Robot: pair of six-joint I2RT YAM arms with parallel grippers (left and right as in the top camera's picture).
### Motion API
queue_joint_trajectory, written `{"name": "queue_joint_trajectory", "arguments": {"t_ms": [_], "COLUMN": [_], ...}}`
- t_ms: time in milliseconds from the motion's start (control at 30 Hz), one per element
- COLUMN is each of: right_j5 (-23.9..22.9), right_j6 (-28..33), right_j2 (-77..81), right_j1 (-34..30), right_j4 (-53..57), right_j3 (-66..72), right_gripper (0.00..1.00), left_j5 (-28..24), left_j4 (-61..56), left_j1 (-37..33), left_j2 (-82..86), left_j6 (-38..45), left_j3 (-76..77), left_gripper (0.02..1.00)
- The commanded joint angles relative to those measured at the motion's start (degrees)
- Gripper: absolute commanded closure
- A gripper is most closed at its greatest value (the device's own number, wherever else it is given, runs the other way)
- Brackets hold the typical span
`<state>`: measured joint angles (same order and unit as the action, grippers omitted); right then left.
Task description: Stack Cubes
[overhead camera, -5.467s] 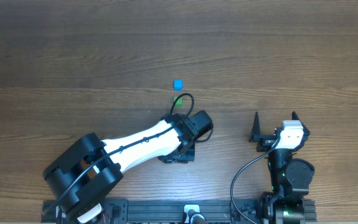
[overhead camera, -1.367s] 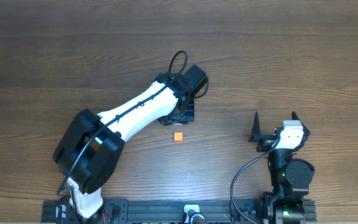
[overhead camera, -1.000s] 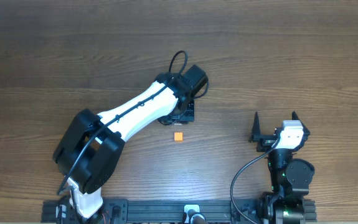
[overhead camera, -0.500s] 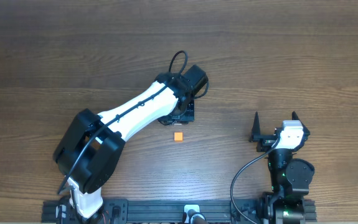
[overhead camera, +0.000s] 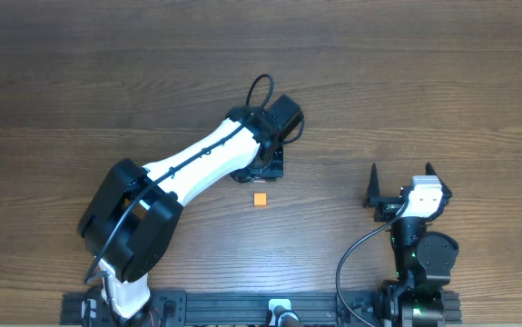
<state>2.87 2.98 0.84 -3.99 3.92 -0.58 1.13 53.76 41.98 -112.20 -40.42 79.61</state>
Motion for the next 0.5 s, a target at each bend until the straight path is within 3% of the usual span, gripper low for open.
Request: {"name": "queue_joint_trajectory", "arguments": {"t_ms": [33,500], "right_j5": [-0.35,-0.35], "right_j6": [-0.35,-0.35], "right_j2": [-0.55,-0.55], "right_j1": [-0.26,-0.26], "right_j4": [0.2,0.2], "right_j3": [0.28,0.28], "right_gripper": [0.007,0.007], "left_j5": [0.92,0.9], "left_j4": [-0.02,0.68], "left_j1": [-0.2,-0.2], "left_j2": [-0.96,-0.96], "left_j6": [-0.74,-0.74], "left_j3": [1.07,1.07], "left_gripper": [0.599,0.549]}}
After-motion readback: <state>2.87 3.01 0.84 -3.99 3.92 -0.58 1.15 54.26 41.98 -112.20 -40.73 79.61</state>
